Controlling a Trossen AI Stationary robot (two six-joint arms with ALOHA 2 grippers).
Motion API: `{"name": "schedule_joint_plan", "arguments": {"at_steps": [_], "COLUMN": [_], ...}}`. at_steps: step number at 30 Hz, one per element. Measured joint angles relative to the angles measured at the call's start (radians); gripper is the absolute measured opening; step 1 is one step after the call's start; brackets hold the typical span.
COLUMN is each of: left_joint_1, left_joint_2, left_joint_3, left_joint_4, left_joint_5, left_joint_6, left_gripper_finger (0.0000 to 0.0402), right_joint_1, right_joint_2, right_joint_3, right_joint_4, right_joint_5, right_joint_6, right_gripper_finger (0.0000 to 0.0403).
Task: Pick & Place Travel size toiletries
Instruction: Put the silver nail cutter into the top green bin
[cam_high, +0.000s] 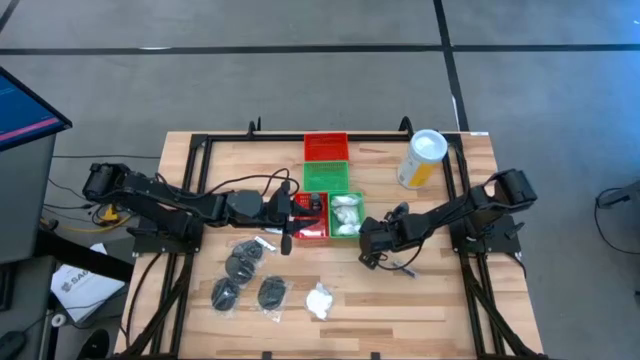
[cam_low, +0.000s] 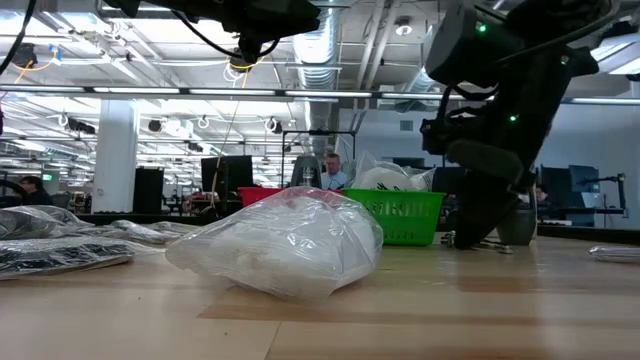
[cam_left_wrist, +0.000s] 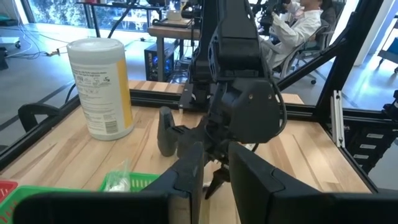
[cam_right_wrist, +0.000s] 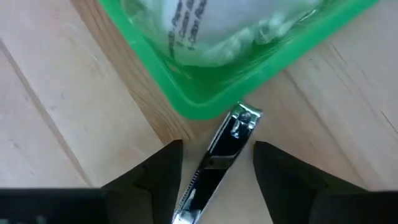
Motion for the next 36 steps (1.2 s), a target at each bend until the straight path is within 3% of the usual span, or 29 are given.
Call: {"name": "schedule_joint_plan", "arguments": {"at_steps": [7,14,25,36], "left_joint_1": [0.0,0.0,0.0,0.0], "left_joint_2": [0.0,0.0,0.0,0.0], "left_joint_3": [0.0,0.0,0.0,0.0], "left_joint_4": [0.001,0.001,0.0,0.0], "left_joint_5": [0.0,0.001,0.004,0.003], "left_joint_6": [0.0,0.0,0.0,0.0], "left_gripper_finger": [0.0066,0.0066,0.0066,0.0066], "right_joint_1": [0.0,0.0,0.037,0.07], "right_joint_2": [-0.005,-0.006,0.001,0.0], "right_joint_3": [0.018,0.017,0.1,0.166], "right_joint_4": [-0.024,-0.047,-0.258,-0.334], "right_joint_5": [-0.008,-0.011,-0.011,0.01], "right_joint_6": [0.0,0.014,0.026,0.025], "right_gripper_finger": [0.0129,0.0036,0.0035,0.0035]}}
